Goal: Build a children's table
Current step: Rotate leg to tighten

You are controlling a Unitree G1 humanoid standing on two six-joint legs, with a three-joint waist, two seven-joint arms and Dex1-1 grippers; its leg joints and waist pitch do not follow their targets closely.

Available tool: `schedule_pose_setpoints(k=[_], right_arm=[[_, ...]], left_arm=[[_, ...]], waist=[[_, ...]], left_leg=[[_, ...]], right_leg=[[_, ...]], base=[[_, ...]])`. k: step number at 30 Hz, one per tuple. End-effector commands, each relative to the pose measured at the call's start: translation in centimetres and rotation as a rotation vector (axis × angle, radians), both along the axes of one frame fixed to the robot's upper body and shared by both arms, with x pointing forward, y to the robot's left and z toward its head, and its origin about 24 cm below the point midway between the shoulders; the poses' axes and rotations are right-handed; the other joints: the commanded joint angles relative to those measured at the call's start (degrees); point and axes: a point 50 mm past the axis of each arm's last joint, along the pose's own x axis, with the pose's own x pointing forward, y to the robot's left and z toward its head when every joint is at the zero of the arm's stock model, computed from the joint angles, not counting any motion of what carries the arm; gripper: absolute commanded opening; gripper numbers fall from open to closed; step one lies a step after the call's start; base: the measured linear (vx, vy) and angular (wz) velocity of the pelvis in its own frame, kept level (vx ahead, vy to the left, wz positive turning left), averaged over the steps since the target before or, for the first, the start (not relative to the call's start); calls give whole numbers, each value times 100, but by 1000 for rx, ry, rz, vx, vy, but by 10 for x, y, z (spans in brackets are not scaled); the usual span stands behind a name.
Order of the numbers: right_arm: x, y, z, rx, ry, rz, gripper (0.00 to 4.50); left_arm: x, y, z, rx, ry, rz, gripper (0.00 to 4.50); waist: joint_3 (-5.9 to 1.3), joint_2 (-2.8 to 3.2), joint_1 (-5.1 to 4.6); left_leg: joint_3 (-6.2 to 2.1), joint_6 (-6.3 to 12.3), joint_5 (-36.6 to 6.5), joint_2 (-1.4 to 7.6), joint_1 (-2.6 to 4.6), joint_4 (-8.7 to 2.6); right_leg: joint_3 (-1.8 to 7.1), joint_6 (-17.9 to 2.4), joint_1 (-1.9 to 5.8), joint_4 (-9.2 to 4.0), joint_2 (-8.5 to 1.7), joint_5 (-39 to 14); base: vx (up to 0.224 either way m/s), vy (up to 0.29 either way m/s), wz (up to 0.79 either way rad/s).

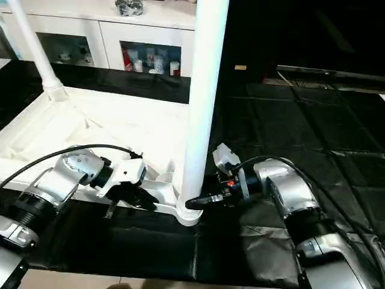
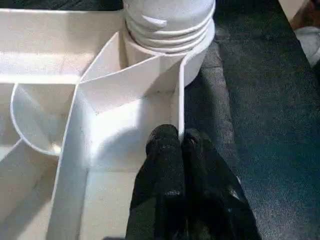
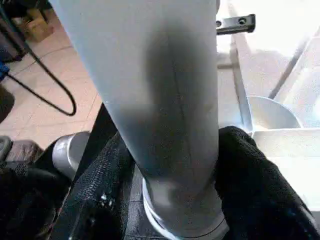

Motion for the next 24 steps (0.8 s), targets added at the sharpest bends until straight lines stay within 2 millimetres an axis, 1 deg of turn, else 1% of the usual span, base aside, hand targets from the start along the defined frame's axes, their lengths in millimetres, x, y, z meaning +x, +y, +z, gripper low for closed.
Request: schedule_pose_setpoints(k=[1, 2, 3, 4, 5, 6, 7, 8, 9, 10, 11, 12, 13, 14, 15, 16, 17, 18, 19, 21, 22, 23, 24], right_arm=[[1, 11, -6, 39, 19, -85, 210], [4, 12, -7, 40, 12, -137, 208], [7, 15, -9, 43, 1, -195, 207], [12, 22, -12, 50, 1, -299, 207], [15, 29, -14, 57, 4, -362, 205], [15, 29, -14, 57, 4, -362, 203], [16, 36, -15, 75, 16, -415, 202], [19, 51, -18, 95, 40, -515, 201], [19, 51, -18, 95, 40, -515, 201], [21, 64, -20, 87, 48, -572, 201], [22, 70, -21, 82, 53, -603, 201], [24, 77, -22, 73, 61, -643, 201], [26, 82, -23, 59, 64, -687, 201], [29, 86, -24, 47, 67, -726, 201], [33, 91, -24, 21, 58, -777, 201], [34, 92, -24, 12, 51, -787, 201], [35, 94, -24, 0, 37, -798, 201], [36, 96, -23, -11, 20, -803, 201], [37, 99, -22, -4, 23, -804, 201], [37, 102, -20, 11, 24, -799, 201], [36, 104, -18, 31, 21, -796, 268], [36, 104, -18, 31, 21, -796, 268], [37, 103, -17, 45, 29, -807, 268]], left_arm=[[10, -9, -3, -8, -44, 139, 0], [12, -11, -3, -13, -57, 171, 0], [15, -13, -2, -23, -62, 214, 0], [21, -18, 0, -52, -61, 297, 0], [25, -21, 1, -70, -60, 349, 0], [25, -21, 1, -70, -60, 349, 0], [29, -25, 2, -84, -60, 396, 0], [34, -33, 3, -102, -61, 473, 0], [34, -33, 3, -102, -61, 473, 0], [39, -41, 4, -113, -71, 536, 0], [42, -44, 5, -122, -76, 566, 0], [45, -49, 7, -136, -82, 605, 0], [48, -53, 9, -152, -87, 646, 0], [50, -56, 10, -163, -92, 673, 0], [53, -62, 13, -178, -102, 706, 0], [54, -63, 13, -180, -105, 712, 0], [55, -65, 14, -183, -110, 719, 0], [55, -67, 15, -180, -121, 714, 0], [55, -68, 15, -180, -121, 712, 0], [54, -69, 16, -180, -120, 711, 0], [54, -69, 16, -173, -127, 699, 0], [54, -69, 16, -173, -127, 699, 0], [54, -67, 16, -173, -128, 691, 0]], waist=[[-335, 4, -55], [-331, -6, -57], [-314, -14, -89], [-310, -16, -99], [-312, 10, -141], [-316, 2, -166], [-311, 10, -237], [-312, 29, -257], [-325, 20, -288], [-329, 19, -334], [-330, 42, -329], [-330, 46, -345], [-337, 40, -349], [-336, 43, -360], [-342, 64, -363], [-348, 76, -371], [-357, 77, -361], [-359, 85, -363], [-364, 91, -371], [-374, 91, -367], [-378, 89, -368], [-377, 89, -365], [-369, 113, -364]], left_leg=[[-41, 112, -1081, 205, 56, -406], [-45, 81, -1148, 199, 67, -407], [-57, 13, -1222, 184, 54, -421], [-68, -17, -1275, 172, 49, -423], [-81, -105, -1305, 156, 66, -435], [-97, -120, -1313, 155, 53, -437], [-111, -113, -1326, 150, 6, -455], [-120, -119, -1322, 146, -3, -456], [-121, -146, -1341, 140, 18, -448], [-121, -121, -1297, 132, -3, -447], [-117, -64, -1250, 118, 2, -438], [-100, -47, -1238, 118, 12, -429], [-100, -43, -1228, 110, 28, -425], [-93, -39, -1219, 107, 20, -423], [-95, -47, -1161, 110, 17, -425], [-102, -63, -1132, 112, 11, -433], [-94, -31, -1112, 121, 24, -426], [-94, -18, -1087, 127, 20, -428], [-95, 12, -1038, 126, -2, -430], [-85, 69, -965, 126, 5, -421], [-79, 115, -890, 123, 1, -417], [-78, 133, -872, 125, 2, -418], [-77, 154, -881, 119, -8, -420]], right_leg=[[341, -1095, 265, -430, -384, -1508], [334, -1062, 269, -452, -384, -1654], [333, -950, 267, -483, -392, -1985], [320, -870, 272, -501, -394, -2197], [311, -679, 257, -556, -398, -2547], [303, -655, 270, -551, -401, -2573], [291, -595, 295, -565, -387, -2605], [282, -582, 300, -561, -389, -2612], [281, -569, 273, -573, -391, -2626], [290, -585, 286, -570, -385, -2514], [289, -609, 285, -578, -383, -2440], [302, -632, 265, -580, -368, -2368], [299, -677, 257, -572, -362, -2306], [301, -690, 255, -566, -352, -2280], [304, -734, 259, -555, -356, -2155], [299, -778, 271, -542, -347, -2018], [309, -828, 271, -525, -348, -1798], [316, -872, 275, -508, -349, -1664], [315, -947, 298, -479, -346, -1442], [321, -1011, 309, -458, -346, -1197], [323, -1064, 321, -443, -340, -1025], [326, -1088, 322, -439, -343, -972], [326, -1111, 330, -442, -348, -975]], base=[[0, 0, 0], [0, 0, 0], [0, 0, 0], [0, 0, 0], [0, 0, 0], [0, 0, 0], [0, 0, 0], [0, 0, 0], [0, 0, 0], [0, 0, 0], [0, 0, 0], [0, 0, 0], [0, 0, 0], [0, 0, 0], [0, 0, 0], [0, 0, 0], [0, 0, 0], [0, 0, 0], [0, 0, 0], [0, 0, 0], [0, 0, 0], [0, 0, 0], [0, 0, 0]])
